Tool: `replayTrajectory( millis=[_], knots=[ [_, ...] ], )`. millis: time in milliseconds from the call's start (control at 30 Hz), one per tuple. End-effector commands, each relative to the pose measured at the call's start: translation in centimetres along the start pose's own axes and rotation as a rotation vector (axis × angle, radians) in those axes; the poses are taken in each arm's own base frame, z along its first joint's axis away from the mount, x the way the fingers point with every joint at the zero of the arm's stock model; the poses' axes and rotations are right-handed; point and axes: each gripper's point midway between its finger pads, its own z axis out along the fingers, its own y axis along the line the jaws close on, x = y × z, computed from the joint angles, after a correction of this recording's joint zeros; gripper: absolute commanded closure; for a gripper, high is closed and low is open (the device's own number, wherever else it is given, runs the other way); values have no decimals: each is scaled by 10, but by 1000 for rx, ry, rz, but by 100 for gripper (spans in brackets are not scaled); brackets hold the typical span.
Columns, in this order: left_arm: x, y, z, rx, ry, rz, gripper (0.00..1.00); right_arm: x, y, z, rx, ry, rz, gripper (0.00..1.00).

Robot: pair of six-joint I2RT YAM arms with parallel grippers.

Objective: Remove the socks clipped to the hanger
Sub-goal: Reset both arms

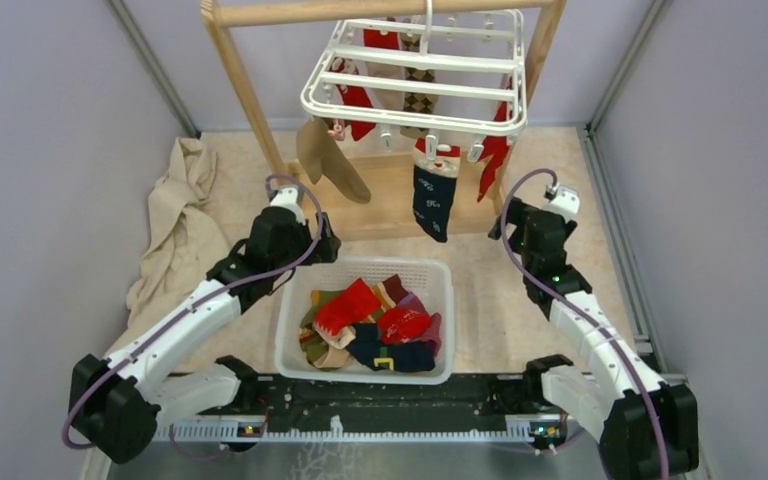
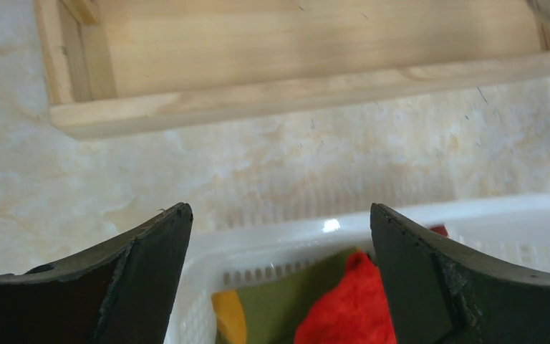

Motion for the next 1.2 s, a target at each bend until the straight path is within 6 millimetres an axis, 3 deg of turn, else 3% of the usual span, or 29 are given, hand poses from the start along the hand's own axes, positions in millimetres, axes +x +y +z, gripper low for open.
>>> replayTrajectory(
  millis=[0,200,300,433,767,933,1167],
  knots=[
    [-43,15,14,-73,-154,3,1,-46,-9,-8,15,-227,20,1],
    [-53,82,12,-333,-285,-4,1,-74,-38,-34,104,-445,-38,1],
    [-50,119,13,-423,-327,-20,1,-71,-52,-34,128,-495,-56,1],
    [-32,158,21,-504,-334,16,1,-54,-64,-17,156,-478,-65,1],
    [-27,192,45,-569,-406,85,1,-20,-70,18,157,-463,-124,1],
    [-23,192,57,-522,-452,104,1,-20,-73,18,166,-484,-155,2],
    [-33,187,71,-445,-472,211,1,-4,-83,18,174,-485,-133,1]
  ],
)
